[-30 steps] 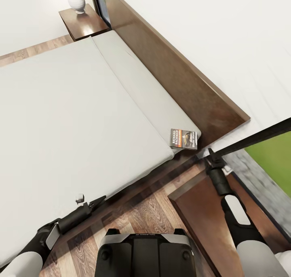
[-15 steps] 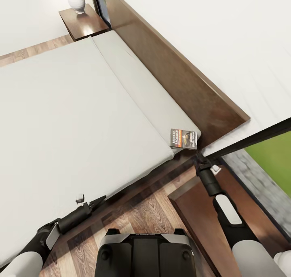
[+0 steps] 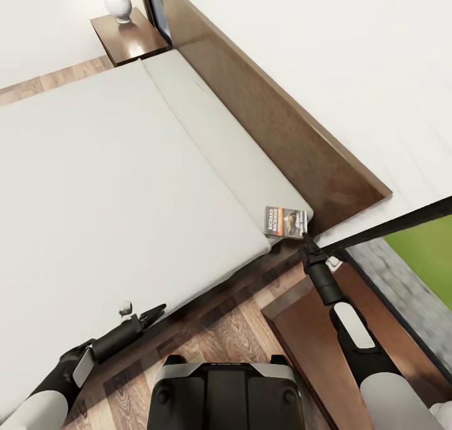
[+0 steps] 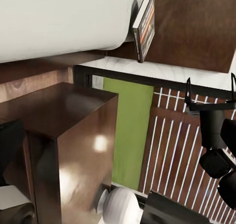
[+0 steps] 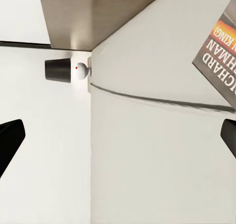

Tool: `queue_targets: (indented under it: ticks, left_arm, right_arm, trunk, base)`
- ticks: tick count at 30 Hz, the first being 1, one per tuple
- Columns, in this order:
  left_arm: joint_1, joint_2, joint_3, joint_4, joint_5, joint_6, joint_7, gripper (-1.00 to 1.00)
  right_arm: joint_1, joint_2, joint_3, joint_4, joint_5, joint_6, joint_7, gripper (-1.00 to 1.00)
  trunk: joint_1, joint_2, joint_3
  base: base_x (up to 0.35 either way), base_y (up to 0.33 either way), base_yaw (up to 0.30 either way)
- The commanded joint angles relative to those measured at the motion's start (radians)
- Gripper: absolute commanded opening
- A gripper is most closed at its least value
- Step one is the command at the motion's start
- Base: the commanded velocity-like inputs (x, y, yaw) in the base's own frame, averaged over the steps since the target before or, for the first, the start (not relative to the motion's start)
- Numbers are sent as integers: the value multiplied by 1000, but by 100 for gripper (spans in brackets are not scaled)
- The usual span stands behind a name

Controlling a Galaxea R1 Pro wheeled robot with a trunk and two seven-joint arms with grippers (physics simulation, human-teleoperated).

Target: In the bedroom, move the book from the bed onto either nightstand, and place the two sandals side by side next to the bed.

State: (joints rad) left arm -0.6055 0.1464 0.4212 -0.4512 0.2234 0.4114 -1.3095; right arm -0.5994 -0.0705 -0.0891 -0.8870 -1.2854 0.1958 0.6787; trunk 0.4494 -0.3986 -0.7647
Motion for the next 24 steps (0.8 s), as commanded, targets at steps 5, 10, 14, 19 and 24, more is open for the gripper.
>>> queue_targets:
  ticks: [5, 10, 14, 19, 24]
  left_arm:
    - [0, -1, 2, 0, 1, 10, -4, 100]
    - [0, -4, 2, 1, 1, 10, -4, 100]
    - [0, -14, 2, 0, -1, 10, -4, 100]
    - [0, -14, 2, 0, -1, 10, -4, 100]
    - [0, -15, 3, 0, -1, 10, -4, 100]
  right_arm:
    - [0, 0, -2, 0, -11, 9, 2, 100]
    - [0, 0, -2, 5, -10, 6, 2, 100]
    - [1, 0, -2, 9, -11, 4, 2, 100]
    - [1, 0, -3, 9, -11, 5, 2, 100]
    - [1, -1, -3, 9, -11, 5, 2, 100]
  trunk:
    - [1, -1, -1]
    - [1, -1, -1]
    - [1, -1, -1]
    - [1, -1, -1]
    - [1, -1, 0]
  base:
    - [10, 0, 0]
    - [1, 0, 0]
    - [0, 0, 0]
    - [0, 0, 0]
    - [0, 0, 98]
